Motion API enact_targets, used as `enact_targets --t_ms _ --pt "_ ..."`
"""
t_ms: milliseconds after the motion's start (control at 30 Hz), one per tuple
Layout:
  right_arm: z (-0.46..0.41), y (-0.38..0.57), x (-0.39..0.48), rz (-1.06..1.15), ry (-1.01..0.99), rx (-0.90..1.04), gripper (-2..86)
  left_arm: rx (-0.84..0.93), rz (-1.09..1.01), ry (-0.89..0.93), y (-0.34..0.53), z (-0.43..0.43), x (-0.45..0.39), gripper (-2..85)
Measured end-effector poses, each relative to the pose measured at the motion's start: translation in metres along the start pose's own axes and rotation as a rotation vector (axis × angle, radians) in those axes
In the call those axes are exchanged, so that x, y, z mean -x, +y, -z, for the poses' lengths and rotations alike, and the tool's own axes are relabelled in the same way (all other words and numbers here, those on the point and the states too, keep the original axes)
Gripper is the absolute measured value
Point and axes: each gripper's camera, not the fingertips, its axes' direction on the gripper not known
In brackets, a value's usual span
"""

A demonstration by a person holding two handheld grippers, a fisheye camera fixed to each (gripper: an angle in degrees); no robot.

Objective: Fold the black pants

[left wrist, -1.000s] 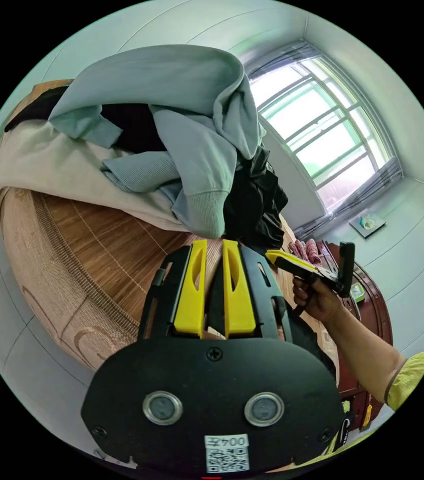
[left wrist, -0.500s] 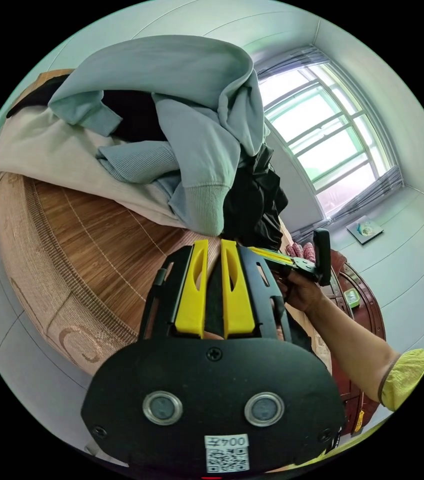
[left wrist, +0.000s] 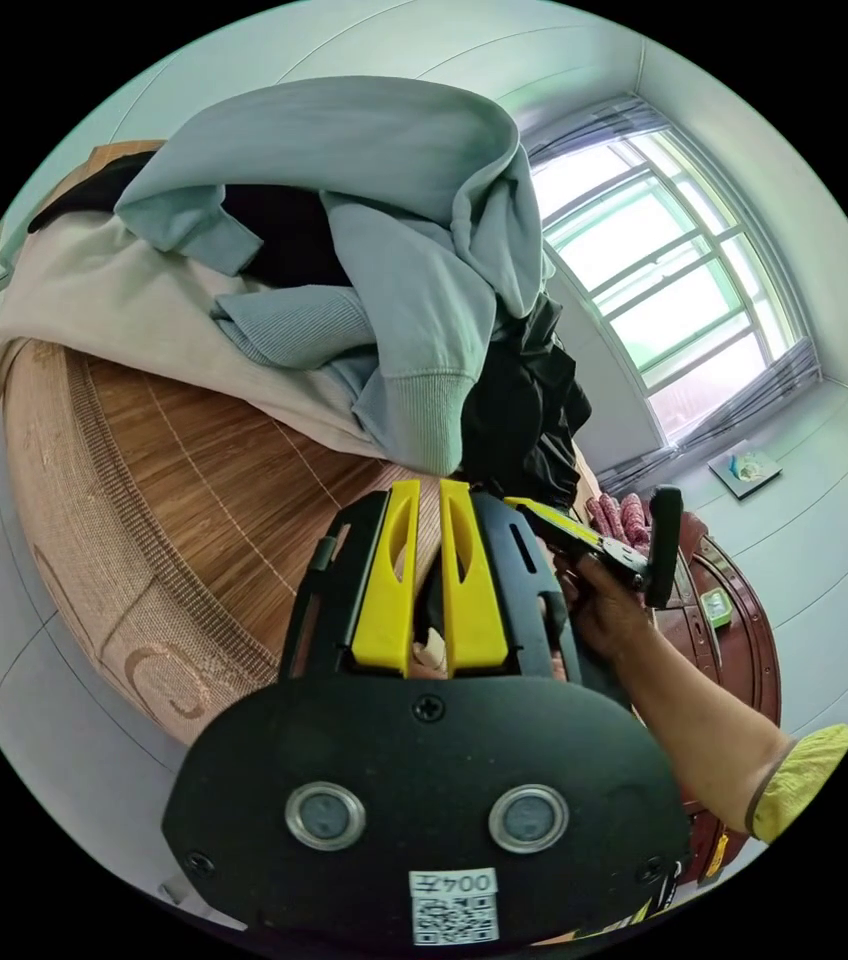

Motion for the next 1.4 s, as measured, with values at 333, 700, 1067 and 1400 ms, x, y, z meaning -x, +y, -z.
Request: enact_targets --t_ms 333,700,1067,1400 --pt "0.121 0.050 -0.019 -0.259 -0.136 -0.168 11.8 0.015 -0.078 -0.049 0.024 -0.020 -0.026 1.7" --pt "0.238 0.306 -0.019 -0.700 -0.013 -0.063 8.5 0.439 -0.504 -0.070 0.130 -0.080 -0.115 0.3" --pt "0.266 0.344 -0.005 -0.717 0.023 -0.065 10.7 0.396 -0.477 -0.064 0.169 -0.077 -0.099 0.3" --pt "0.307 0.365 -0.004 -0.762 -0.021 -0.138 10.2 0.352 -0.621 -0.169 0.210 -0.084 -0.161 0.1"
